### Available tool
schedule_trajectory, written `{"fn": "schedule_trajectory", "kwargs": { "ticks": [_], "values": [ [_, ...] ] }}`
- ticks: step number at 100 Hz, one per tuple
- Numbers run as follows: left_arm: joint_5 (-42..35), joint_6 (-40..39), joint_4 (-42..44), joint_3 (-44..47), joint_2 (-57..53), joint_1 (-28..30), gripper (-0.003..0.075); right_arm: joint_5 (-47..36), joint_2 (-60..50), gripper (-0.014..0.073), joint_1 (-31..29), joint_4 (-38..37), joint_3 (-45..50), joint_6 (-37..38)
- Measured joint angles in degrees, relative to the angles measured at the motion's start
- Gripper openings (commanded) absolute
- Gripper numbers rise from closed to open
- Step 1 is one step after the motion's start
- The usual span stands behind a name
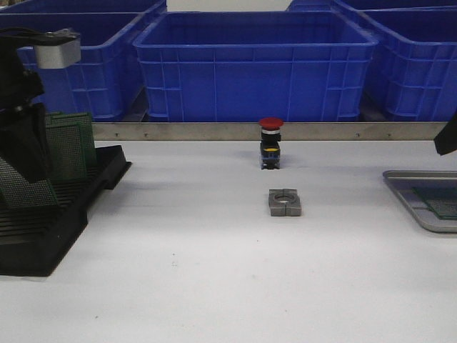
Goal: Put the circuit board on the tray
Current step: 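Grasp a second green circuit board from the rack with the left gripper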
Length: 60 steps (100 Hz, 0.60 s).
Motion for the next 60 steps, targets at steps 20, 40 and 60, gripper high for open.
{"fn": "schedule_trajectory", "kwargs": {
  "ticks": [20, 40, 60],
  "values": [
    [2.21, 0.11, 0.64, -2.11, 0.00, 0.00, -0.0020, 0.91, 0.00, 0.0652, 0.00, 0.00, 0.00, 0.00],
    [6.10, -0.49, 0.63, -6.91, 0.00, 0.00, -0.0020, 2.89, -0.50, 0.0652, 0.00, -0.11, 0.00, -0.27],
    [6.45, -0.76, -4.17, -7.68, -2.09, -0.22, -0.0020, 7.84, -5.87, 0.0652, 0.66, -0.49, 0.00, -4.28]
  ]
}}
